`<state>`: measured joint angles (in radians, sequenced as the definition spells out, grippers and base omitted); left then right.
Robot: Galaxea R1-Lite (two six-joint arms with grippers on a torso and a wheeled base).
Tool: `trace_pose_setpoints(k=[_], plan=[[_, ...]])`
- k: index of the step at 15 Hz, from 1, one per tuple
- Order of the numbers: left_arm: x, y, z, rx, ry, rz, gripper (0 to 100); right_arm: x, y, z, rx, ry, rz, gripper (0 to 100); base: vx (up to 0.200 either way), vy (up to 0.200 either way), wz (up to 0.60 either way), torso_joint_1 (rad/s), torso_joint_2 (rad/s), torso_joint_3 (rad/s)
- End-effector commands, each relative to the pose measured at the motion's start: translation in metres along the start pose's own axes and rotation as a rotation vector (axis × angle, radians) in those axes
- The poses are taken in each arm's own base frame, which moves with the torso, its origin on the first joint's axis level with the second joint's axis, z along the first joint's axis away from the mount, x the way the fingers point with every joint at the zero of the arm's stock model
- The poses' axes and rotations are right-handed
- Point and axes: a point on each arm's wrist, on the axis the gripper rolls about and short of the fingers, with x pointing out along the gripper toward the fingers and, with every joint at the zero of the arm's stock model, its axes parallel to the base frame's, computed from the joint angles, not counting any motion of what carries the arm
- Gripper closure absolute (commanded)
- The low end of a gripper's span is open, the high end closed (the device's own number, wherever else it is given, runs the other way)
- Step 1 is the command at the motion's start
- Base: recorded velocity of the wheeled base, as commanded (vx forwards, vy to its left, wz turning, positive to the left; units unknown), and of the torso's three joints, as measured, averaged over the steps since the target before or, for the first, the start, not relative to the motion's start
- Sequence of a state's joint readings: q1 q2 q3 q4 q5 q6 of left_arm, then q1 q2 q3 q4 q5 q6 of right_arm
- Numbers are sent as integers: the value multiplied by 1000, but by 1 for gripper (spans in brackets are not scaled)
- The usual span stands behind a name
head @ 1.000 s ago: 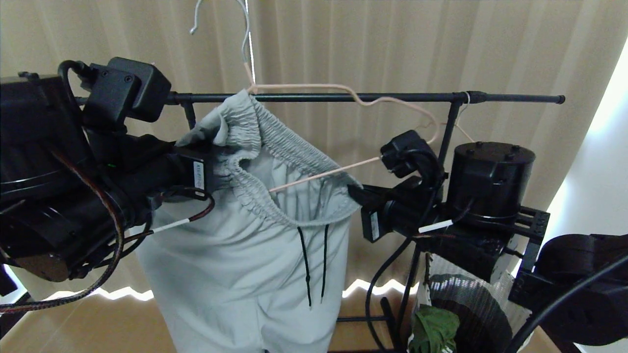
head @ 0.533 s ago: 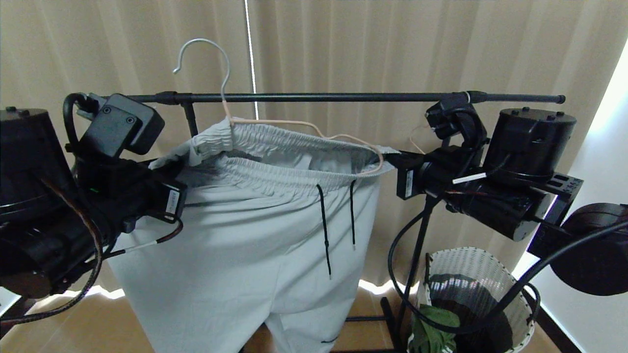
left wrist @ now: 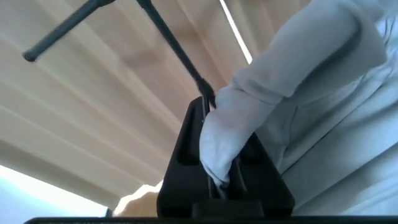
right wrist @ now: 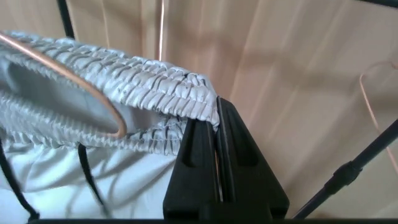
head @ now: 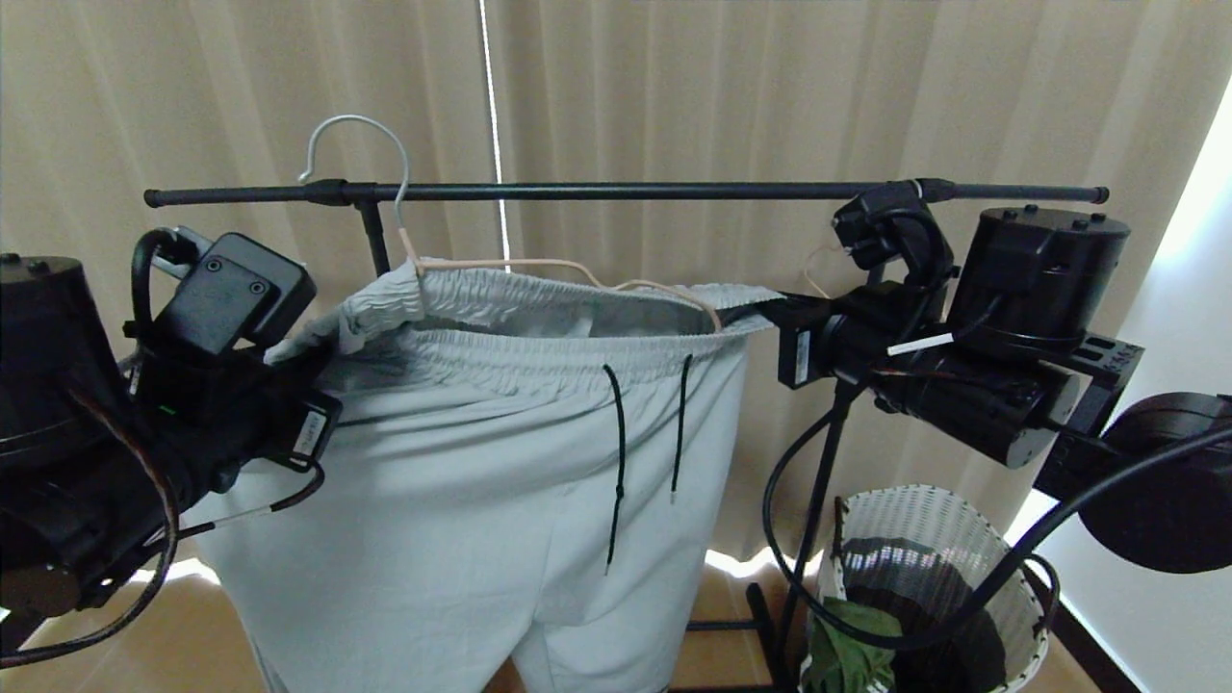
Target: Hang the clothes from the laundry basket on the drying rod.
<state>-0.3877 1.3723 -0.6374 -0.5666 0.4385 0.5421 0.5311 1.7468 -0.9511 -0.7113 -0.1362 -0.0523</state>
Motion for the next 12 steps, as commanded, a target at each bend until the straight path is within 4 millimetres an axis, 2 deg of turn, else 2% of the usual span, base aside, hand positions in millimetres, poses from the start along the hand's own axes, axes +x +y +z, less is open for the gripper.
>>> trace_pose_setpoints(k=[1, 3, 9, 12], plan=[[5, 8, -8, 51, 40, 41, 100, -2, 3, 3, -19, -9, 14, 100, 0, 0, 0, 0, 0, 0], [8, 14, -11, 60, 44, 80, 100, -3, 13, 2, -37, -7, 46, 100, 0, 0, 0, 0, 0, 0], [8, 4, -13, 80, 22, 55, 100, -3, 75, 3, -102, 2, 225, 100, 0, 0, 0, 0, 0, 0], [3, -6, -13, 94, 9, 10, 100, -5, 84, 3, -106, -2, 249, 100, 0, 0, 0, 0, 0, 0]])
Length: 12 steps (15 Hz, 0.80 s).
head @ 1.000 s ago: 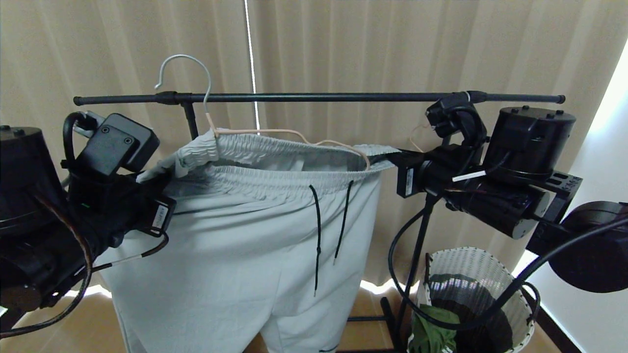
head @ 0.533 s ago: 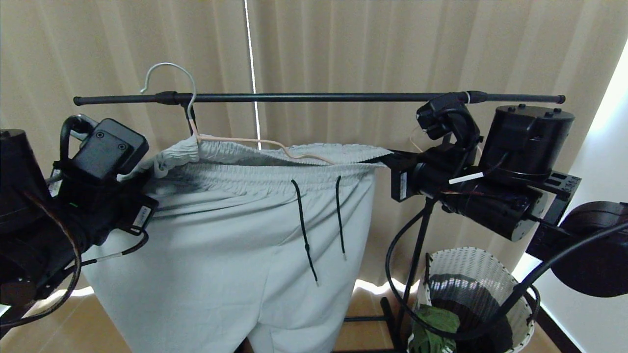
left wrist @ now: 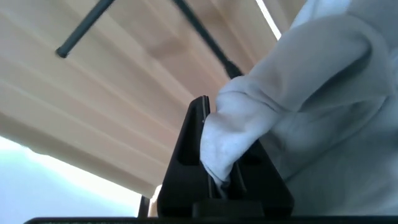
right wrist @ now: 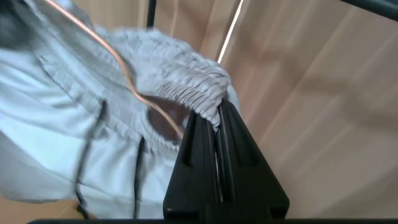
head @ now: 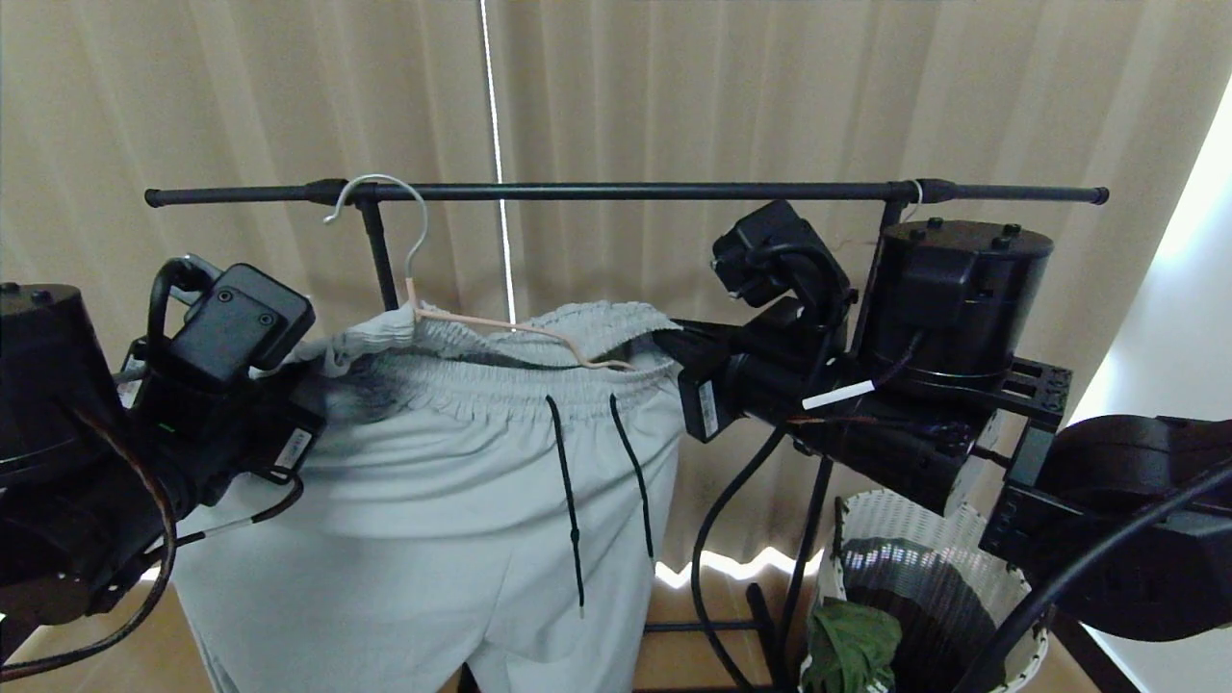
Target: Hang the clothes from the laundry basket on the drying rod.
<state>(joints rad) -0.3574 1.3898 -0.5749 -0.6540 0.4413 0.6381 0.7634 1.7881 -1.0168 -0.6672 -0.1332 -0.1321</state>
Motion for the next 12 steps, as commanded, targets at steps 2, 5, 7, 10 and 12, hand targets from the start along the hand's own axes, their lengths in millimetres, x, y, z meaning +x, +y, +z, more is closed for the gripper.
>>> trace_pose_setpoints(k=[2, 5, 7, 10, 12], plan=[[-3, -12, 5, 15, -29, -53, 100, 7, 10, -5, -4, 9, 28, 100, 0, 0, 0, 0, 0, 0], [3, -20, 8, 20, -24, -75, 100, 6, 18, -6, -7, 11, 51, 100, 0, 0, 0, 0, 0, 0], [11, -13, 3, 9, -5, -32, 100, 2, 16, -6, -7, 12, 45, 100, 0, 0, 0, 0, 0, 0], [27, 3, -9, -20, 38, 73, 100, -8, 2, -1, -5, 5, 9, 100, 0, 0, 0, 0, 0, 0], [30, 10, -14, -28, 62, 110, 100, -13, -2, 6, -4, -14, 0, 100, 0, 0, 0, 0, 0, 0]])
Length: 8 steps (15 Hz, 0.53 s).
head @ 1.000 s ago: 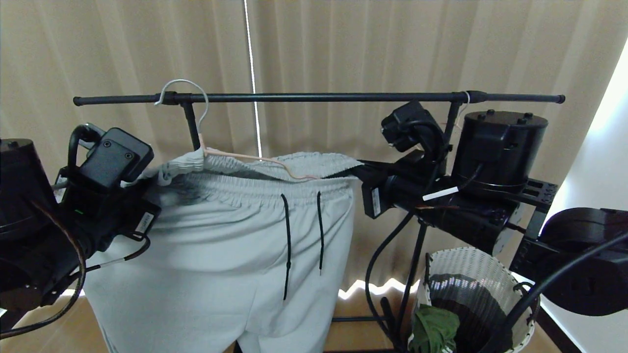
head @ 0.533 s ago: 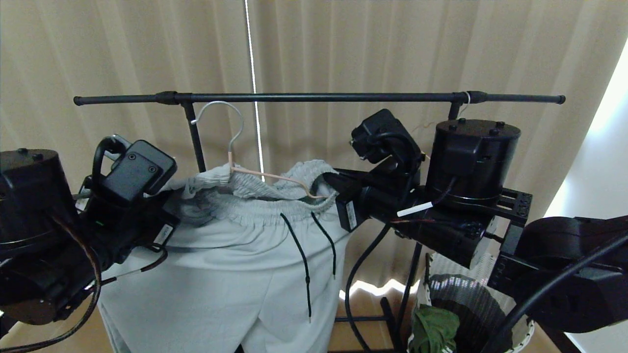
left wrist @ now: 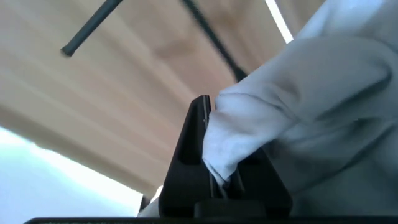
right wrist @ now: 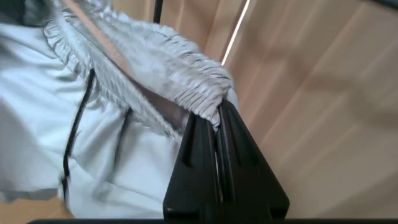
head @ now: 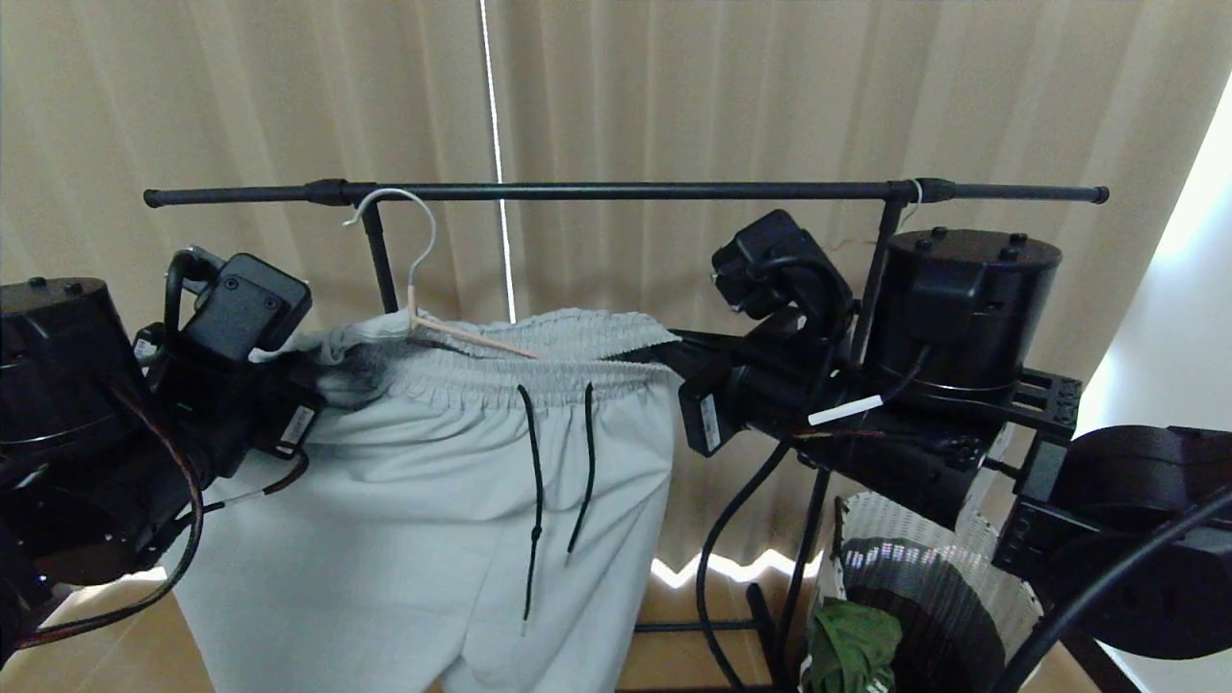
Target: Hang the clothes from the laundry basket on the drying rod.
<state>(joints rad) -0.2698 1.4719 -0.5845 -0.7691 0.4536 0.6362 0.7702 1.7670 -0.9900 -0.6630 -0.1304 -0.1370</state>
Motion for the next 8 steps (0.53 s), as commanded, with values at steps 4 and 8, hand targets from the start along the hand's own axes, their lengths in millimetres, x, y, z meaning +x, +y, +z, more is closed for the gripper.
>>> trace_pose_setpoints(k=[4, 8], plan=[[6, 4, -3, -20, 46, 59, 100, -13, 0, 0, -6, 30, 9, 100, 0, 0, 0, 0, 0, 0], [5, -4, 15, -168, -15, 28, 100, -6, 18, -14, -21, 76, 62, 100, 0, 0, 0, 0, 0, 0]])
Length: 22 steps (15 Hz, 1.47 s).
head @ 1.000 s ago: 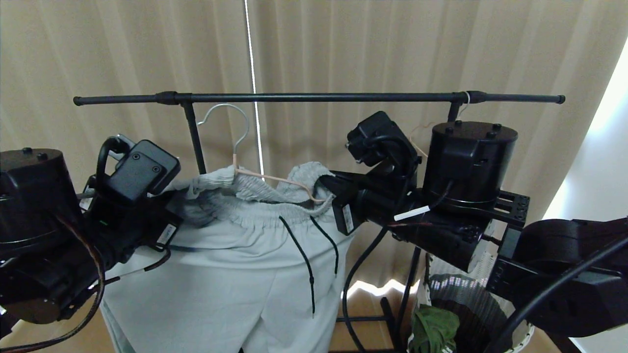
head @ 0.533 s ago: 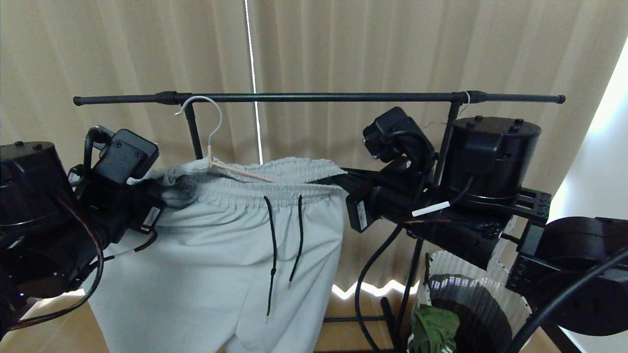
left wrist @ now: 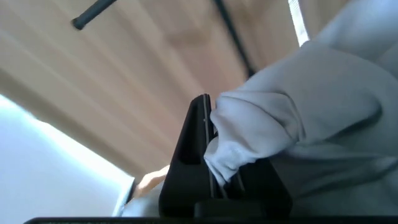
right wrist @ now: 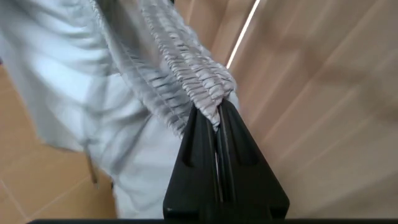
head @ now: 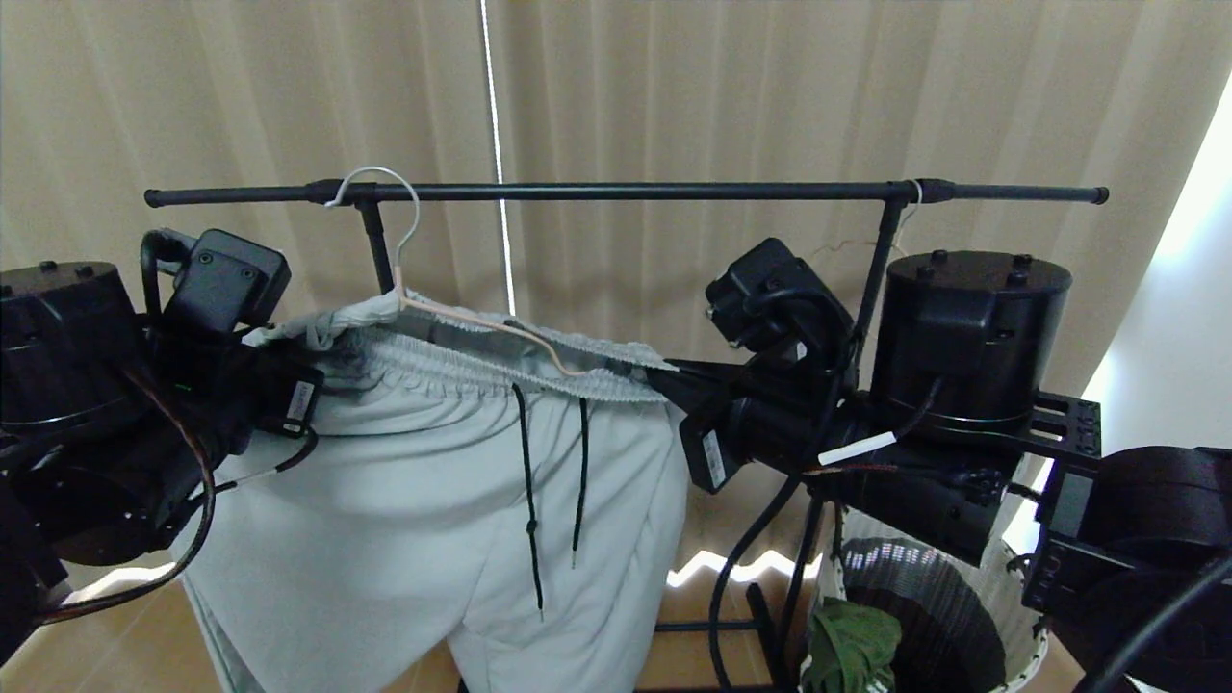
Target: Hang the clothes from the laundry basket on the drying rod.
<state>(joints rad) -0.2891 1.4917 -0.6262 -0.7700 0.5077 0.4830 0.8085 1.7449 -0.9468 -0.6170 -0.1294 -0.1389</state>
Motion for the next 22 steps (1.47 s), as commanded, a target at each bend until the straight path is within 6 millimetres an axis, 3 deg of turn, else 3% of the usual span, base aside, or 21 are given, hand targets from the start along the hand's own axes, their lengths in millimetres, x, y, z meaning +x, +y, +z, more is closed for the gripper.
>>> trace_pose_setpoints(k=[1, 4, 5, 12, 18, 22], plan=[[1, -5, 7, -30, -22, -17, 100, 6, 6, -7, -14, 25, 19, 100, 0, 0, 0, 0, 0, 0], [1, -3, 10, -57, -34, -15, 100, 10, 6, -12, -44, 40, 19, 100, 0, 0, 0, 0, 0, 0], [1, -4, 10, -64, -35, -19, 100, 11, 4, -11, -44, 36, 12, 0, 0, 0, 0, 0, 0, 0], [-5, -27, 9, -65, -37, -105, 100, 14, -14, 16, -176, -58, -49, 0, 0, 0, 0, 0, 0, 0], [-29, -43, 12, -36, -81, -209, 100, 37, -21, 17, -270, -59, -71, 0, 0, 0, 0, 0, 0, 0], [-34, -46, 15, -36, -99, -229, 100, 41, -20, 17, -332, -56, -71, 0, 0, 0, 0, 0, 0, 0]])
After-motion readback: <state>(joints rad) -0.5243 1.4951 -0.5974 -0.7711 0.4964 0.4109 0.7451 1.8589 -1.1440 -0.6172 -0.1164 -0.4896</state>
